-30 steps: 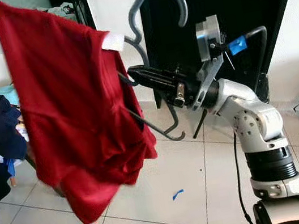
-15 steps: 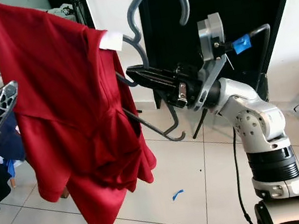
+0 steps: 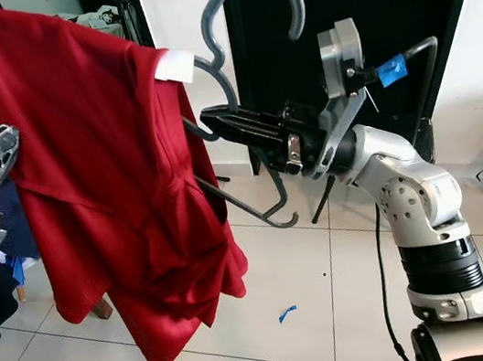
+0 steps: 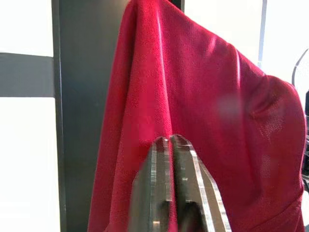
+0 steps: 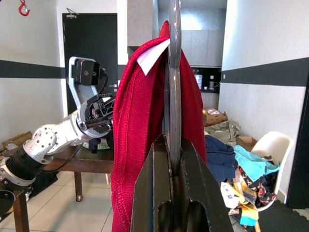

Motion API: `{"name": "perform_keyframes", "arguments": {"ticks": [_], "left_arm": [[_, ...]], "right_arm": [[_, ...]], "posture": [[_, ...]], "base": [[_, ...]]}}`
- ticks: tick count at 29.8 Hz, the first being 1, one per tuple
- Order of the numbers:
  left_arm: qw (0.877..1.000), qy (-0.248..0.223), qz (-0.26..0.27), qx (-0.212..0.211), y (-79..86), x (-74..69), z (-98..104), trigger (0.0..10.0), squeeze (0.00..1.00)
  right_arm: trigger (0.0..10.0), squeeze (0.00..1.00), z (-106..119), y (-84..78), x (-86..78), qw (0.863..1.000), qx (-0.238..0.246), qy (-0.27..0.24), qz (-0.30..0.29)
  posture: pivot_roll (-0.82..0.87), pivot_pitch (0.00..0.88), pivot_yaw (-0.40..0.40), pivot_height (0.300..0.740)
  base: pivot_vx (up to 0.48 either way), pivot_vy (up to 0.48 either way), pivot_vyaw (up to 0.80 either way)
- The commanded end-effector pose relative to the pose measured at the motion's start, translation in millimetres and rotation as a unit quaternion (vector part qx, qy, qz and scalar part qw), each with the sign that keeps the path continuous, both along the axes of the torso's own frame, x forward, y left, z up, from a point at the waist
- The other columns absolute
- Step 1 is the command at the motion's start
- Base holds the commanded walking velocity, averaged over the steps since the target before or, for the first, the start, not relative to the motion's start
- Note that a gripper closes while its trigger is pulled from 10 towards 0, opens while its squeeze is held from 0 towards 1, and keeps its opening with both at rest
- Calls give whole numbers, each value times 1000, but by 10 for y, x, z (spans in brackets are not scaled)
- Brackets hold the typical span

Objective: Hang hanger

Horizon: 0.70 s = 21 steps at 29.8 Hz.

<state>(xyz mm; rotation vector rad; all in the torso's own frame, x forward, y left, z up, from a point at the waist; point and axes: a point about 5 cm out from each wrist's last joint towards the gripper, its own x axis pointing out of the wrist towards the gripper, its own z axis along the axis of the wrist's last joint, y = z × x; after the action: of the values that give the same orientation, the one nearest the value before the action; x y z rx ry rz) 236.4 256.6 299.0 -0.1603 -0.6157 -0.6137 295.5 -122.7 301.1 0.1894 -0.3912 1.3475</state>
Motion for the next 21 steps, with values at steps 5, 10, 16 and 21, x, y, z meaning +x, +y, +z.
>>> {"name": "perform_keyframes", "arguments": {"ticks": [5, 10, 16, 21], "left_arm": [[1000, -11, 25, -4, 32, 11, 24, 0, 0], [997, -31, 72, -4, 101, 4, 129, 3569, 0], [995, -42, 90, -8, 117, 1, 218, 10000, 882], [995, -46, 84, -5, 68, 5, 239, 10000, 1000]], "right_arm": [[10000, 0, 56, 14, -68, 1000, 4, -15, 13], [10000, 0, 41, 5, -66, 1000, 3, -12, 9], [10000, 0, 29, 9, -60, 1000, 1, -9, 8], [10000, 0, 24, 19, -59, 1000, 0, -9, 9]], "posture": [[23, 0, 7, 740], [26, 0, 5, 740], [29, 0, 4, 740], [28, 0, 3, 740]], "base": [[0, 0, 0], [0, 0, 0], [0, 0, 0], [0, 0, 0]]}}
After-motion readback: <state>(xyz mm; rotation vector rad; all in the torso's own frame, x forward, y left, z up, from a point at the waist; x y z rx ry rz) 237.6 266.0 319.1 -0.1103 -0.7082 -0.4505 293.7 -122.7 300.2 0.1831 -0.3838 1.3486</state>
